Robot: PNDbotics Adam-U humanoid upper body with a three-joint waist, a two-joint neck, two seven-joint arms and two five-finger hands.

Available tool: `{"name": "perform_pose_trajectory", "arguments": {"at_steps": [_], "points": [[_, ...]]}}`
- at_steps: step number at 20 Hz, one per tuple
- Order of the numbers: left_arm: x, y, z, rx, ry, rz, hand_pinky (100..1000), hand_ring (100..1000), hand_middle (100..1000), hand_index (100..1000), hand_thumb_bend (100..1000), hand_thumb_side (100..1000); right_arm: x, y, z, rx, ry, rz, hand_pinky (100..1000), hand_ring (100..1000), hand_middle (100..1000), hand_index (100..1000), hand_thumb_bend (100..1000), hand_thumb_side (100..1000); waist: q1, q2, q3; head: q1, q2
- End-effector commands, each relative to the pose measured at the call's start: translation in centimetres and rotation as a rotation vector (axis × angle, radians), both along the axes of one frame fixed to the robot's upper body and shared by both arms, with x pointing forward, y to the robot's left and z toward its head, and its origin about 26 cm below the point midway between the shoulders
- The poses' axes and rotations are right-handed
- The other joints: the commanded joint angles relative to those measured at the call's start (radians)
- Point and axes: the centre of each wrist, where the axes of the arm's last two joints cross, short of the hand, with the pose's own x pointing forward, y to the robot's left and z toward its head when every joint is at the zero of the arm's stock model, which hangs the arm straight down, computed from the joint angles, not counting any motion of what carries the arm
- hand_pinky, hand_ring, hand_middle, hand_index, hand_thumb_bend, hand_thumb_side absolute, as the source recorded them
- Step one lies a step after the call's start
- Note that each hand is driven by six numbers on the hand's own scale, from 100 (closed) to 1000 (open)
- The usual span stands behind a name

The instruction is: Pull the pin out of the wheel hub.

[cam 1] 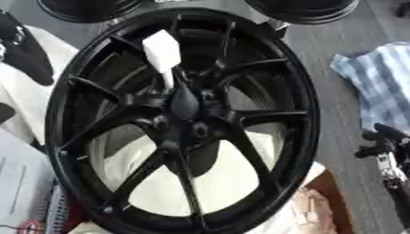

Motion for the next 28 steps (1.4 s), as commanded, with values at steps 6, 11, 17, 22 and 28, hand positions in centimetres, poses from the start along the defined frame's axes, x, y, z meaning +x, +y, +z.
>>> {"name": "perform_pose_trajectory", "arguments": {"at_steps": [6, 11, 17, 22, 28], "points": [[-0.5, -4.1, 2.4, 0.047, -0.041, -0.021, 779, 744, 702, 814, 100, 357, -0.1, 0.1, 0.2, -0.023, 0.005, 0.023, 734, 532, 664, 814, 100, 611, -0.005, -0.009, -0.016, 0.022, -0.014], [-1.2, -5.6, 4.4, 0.039, -0.051, -0.011, 829, 810, 766, 852, 100, 260, 0.0, 0.3, 0.3, -0.02, 0.008, 0.019, 734, 532, 664, 814, 100, 625, -0.003, 0.002, -0.022, 0.028, -0.021], [-1.7, -6.3, 5.7, -0.076, -0.054, -0.004, 876, 850, 821, 896, 100, 249, 0.3, 0.6, 0.4, -0.018, 0.017, 0.021, 734, 533, 665, 815, 100, 650, 0.005, 0.013, -0.032, 0.043, -0.034], [-1.8, -6.6, 6.1, -0.131, -0.019, 0.012, 870, 841, 817, 905, 100, 247, 0.5, 0.9, 0.6, -0.023, 0.024, 0.03, 735, 533, 666, 815, 100, 663, 0.012, 0.023, -0.047, 0.069, -0.045], [-0.2, -6.4, 6.5, -0.127, 0.044, 0.067, 875, 846, 814, 907, 100, 258, 0.8, 1.1, 0.9, -0.033, 0.02, 0.044, 735, 533, 667, 815, 100, 676, 0.026, 0.041, -0.065, 0.096, -0.061]]}}
